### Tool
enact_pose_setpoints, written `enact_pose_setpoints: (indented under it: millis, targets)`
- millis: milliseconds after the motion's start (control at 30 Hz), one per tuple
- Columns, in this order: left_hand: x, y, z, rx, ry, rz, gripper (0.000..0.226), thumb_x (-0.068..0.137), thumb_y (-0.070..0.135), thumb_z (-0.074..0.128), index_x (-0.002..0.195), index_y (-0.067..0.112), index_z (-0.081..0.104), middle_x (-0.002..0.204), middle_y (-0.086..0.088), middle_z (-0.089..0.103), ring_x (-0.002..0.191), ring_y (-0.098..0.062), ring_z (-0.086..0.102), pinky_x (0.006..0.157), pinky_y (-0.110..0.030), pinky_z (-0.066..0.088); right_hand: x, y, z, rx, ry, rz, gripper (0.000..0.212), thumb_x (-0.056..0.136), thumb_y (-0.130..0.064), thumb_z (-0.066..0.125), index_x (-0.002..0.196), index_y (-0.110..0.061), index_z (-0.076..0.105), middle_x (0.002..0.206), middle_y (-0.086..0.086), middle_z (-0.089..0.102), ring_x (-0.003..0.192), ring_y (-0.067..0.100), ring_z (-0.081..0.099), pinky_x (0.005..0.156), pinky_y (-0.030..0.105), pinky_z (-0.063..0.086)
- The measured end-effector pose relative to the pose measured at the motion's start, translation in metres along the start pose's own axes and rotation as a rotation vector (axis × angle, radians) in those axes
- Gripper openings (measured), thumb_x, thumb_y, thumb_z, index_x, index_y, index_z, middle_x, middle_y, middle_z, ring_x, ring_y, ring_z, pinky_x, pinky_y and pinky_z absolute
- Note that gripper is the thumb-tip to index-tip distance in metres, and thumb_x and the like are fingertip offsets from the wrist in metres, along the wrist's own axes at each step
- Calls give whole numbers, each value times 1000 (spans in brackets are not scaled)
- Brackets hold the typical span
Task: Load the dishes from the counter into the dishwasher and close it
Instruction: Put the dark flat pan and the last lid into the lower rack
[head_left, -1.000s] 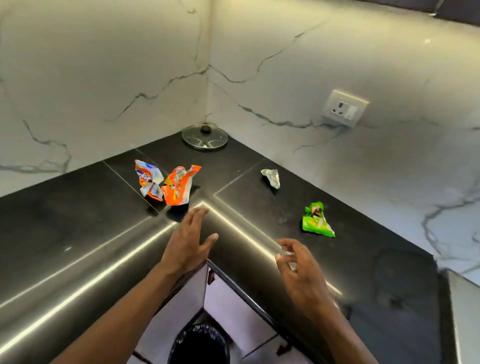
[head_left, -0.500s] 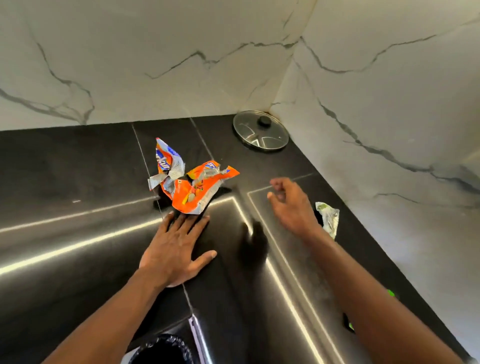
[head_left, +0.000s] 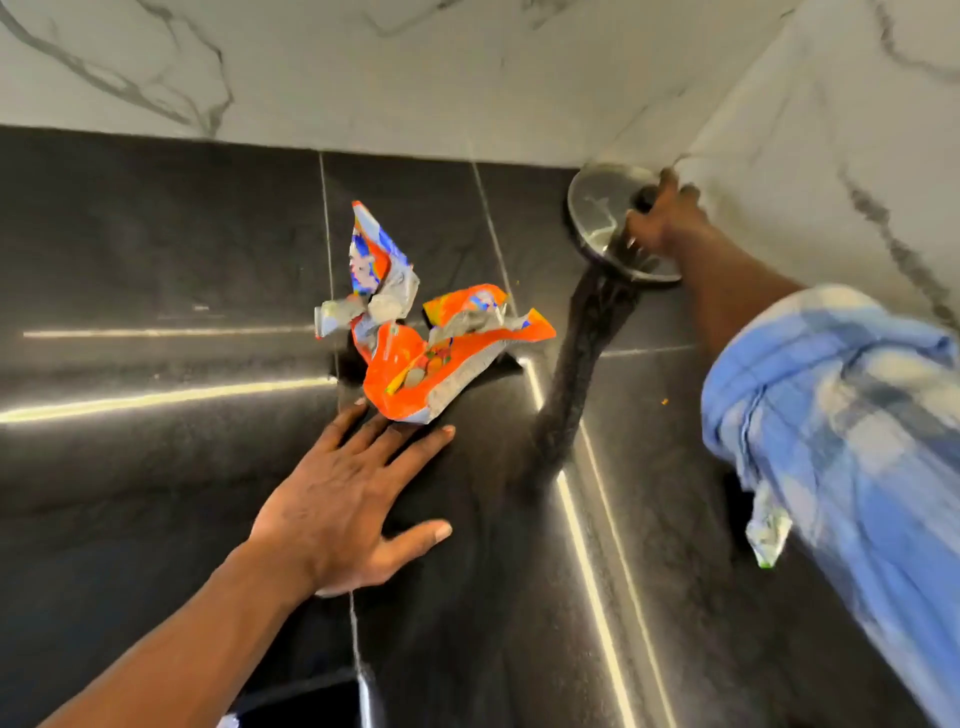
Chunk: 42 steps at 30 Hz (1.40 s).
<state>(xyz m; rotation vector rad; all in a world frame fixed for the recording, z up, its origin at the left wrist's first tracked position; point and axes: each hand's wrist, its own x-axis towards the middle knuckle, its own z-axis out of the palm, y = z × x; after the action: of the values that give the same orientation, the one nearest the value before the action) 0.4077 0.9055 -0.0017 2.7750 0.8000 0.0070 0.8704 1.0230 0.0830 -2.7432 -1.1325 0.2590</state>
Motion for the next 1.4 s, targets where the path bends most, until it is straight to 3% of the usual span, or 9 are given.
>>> enact_pose_setpoints:
  millis: [133, 467, 633, 800, 900, 1000, 1100, 1300, 1400]
  targets:
    - [-1, -3, 6, 12, -30, 0, 89, 93, 86, 25, 166, 36, 13, 168, -3, 32, 158, -27, 23, 131, -49, 5, 18, 10, 14, -90, 35, -50, 60, 98, -40, 54, 146, -8, 36, 147, 29, 39, 138, 50, 39, 117, 52, 32]
    - [-3, -3, 12, 25, -7, -5, 89, 93, 86, 27, 166, 39, 10, 169, -1, 31, 159, -26, 23, 130, -52, 11, -28, 14, 21, -66, 169, -61, 58, 100, -36, 53, 145, -2, 38, 143, 32, 42, 133, 49, 42, 115, 47, 34]
    - [-4, -2, 8, 11, 17, 7, 87, 93, 85, 29, 165, 38, 19, 166, -1, 36, 156, -27, 28, 130, -52, 14, -127, 24, 5, 183, 419, -8, 42, 101, -33, 52, 135, -8, 52, 133, 24, 46, 126, 42, 46, 111, 47, 37]
    - [-6, -1, 2, -35, 41, 33, 82, 91, 79, 41, 157, 30, 41, 161, -3, 43, 152, -26, 35, 128, -53, 19, -248, 22, -35, 632, 661, 136, 39, 103, -35, 53, 139, -23, 53, 127, 6, 51, 110, 14, 53, 99, 24, 44]
    - [-7, -1, -2, -86, 80, 62, 72, 89, 75, 48, 144, 28, 56, 155, -3, 50, 147, -25, 43, 127, -53, 23, -324, 11, -46, 865, 773, 204, 32, 106, -28, 48, 135, -18, 56, 119, 5, 59, 105, 18, 58, 96, 33, 50]
    - [-10, 1, -9, -166, 139, 128, 62, 87, 70, 55, 126, 23, 66, 142, -1, 60, 137, -23, 54, 121, -51, 34, -398, 0, -51, 1001, 840, 259, 21, 108, -19, 44, 121, -14, 60, 93, 3, 59, 80, 15, 54, 76, 39, 50]
    - [-16, 0, -14, -234, 165, 240, 57, 86, 64, 61, 120, 18, 69, 136, -2, 64, 132, -25, 58, 111, -50, 43, -475, -12, -48, 1063, 904, 366, 22, 108, -15, 43, 121, -8, 60, 81, 0, 54, 66, 5, 47, 63, 25, 45]
    - [-29, -6, -9, -268, 221, 510, 57, 89, 59, 58, 116, 11, 71, 132, -10, 66, 124, -33, 64, 110, -51, 43, -641, -49, -25, 1064, 1001, 528, 22, 108, -12, 41, 116, -19, 60, 87, 10, 55, 68, 12, 50, 58, 20, 46]
    - [-68, 15, -6, -380, 249, 572, 54, 91, 54, 58, 119, 9, 70, 137, -14, 64, 128, -35, 60, 111, -53, 42, -719, -65, -8, 1003, 1064, 621, 25, 107, -4, 43, 121, -11, 62, 89, 9, 60, 75, 20, 50, 68, 32, 47]
